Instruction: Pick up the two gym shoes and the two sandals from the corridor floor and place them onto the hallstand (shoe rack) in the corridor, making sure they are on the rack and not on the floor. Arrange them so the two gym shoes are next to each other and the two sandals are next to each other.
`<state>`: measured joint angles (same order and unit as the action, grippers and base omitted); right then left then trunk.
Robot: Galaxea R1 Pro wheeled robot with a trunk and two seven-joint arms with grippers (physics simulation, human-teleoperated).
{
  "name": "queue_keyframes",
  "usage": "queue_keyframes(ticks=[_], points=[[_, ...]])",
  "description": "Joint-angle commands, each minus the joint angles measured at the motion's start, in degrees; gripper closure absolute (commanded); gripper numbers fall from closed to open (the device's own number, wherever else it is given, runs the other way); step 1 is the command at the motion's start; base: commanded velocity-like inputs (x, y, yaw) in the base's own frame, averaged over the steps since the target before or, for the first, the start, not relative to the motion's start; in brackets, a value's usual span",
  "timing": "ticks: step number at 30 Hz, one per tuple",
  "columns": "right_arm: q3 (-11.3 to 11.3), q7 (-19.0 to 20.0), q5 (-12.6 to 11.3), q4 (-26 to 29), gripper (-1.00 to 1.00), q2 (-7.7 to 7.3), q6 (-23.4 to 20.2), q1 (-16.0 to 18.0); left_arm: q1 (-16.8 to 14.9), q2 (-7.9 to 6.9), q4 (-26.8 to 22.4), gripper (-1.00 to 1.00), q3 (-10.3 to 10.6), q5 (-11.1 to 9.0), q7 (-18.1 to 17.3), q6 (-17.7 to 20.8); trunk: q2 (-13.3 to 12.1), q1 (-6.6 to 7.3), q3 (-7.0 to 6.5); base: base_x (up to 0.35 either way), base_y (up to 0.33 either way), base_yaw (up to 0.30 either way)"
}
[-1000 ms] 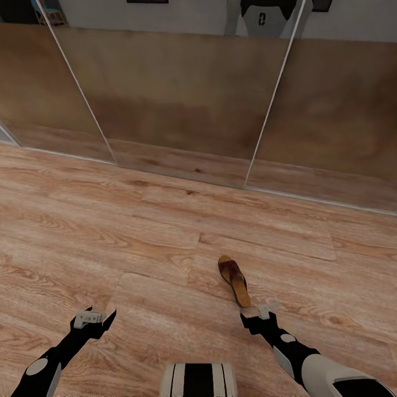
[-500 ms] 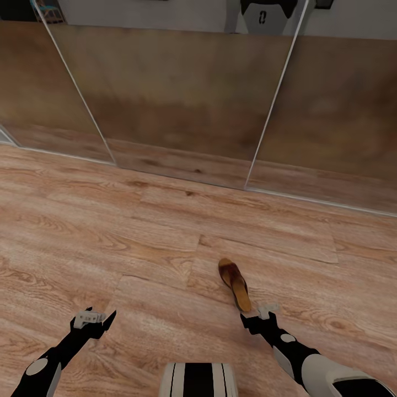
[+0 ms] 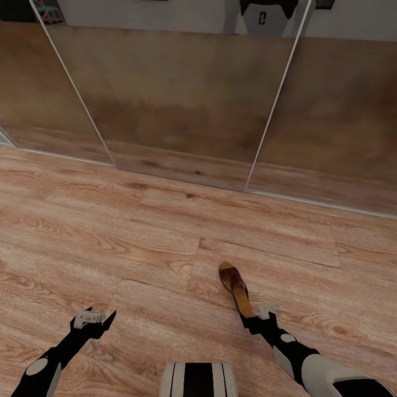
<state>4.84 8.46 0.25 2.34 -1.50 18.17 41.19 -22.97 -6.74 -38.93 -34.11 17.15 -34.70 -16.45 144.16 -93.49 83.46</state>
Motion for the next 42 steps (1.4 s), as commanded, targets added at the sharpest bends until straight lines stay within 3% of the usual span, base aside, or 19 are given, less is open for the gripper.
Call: queue_keyframes(ticks=[1,23,31,42], points=[[0.4,0.0,0.0,-0.1,-1.0,-0.03,0.2,0.0,-0.1,0.05,0.0,-1.0,-0.3,0.6,-0.3,-0.3,0.0,0.01,0.03,0.0,0.0,0.0],[0.4,0.0,0.0,-0.1,-1.0,0.0,0.2,0.0,-0.1,0.04,0.0,-1.0,-0.3,0.6,-0.3,-0.3,0.0,0.01,0.3,0.044,0.043,0.037],[0.3,-0.1,-0.1,-0.1,-1.0,-0.08,0.2,0.0,-0.1,0.03,0.0,-1.0,-0.3,0.6,-0.3,-0.3,0.1,-0.2,2.44,0.0,0.0,0.0],[0.3,-0.1,-0.1,-0.1,-1.0,-0.09,0.2,0.0,-0.1,-0.02,-0.5,-1.0,-0.3,0.6,-0.4,-0.3,0.1,-0.2,3.04,0.0,0.0,0.0]])
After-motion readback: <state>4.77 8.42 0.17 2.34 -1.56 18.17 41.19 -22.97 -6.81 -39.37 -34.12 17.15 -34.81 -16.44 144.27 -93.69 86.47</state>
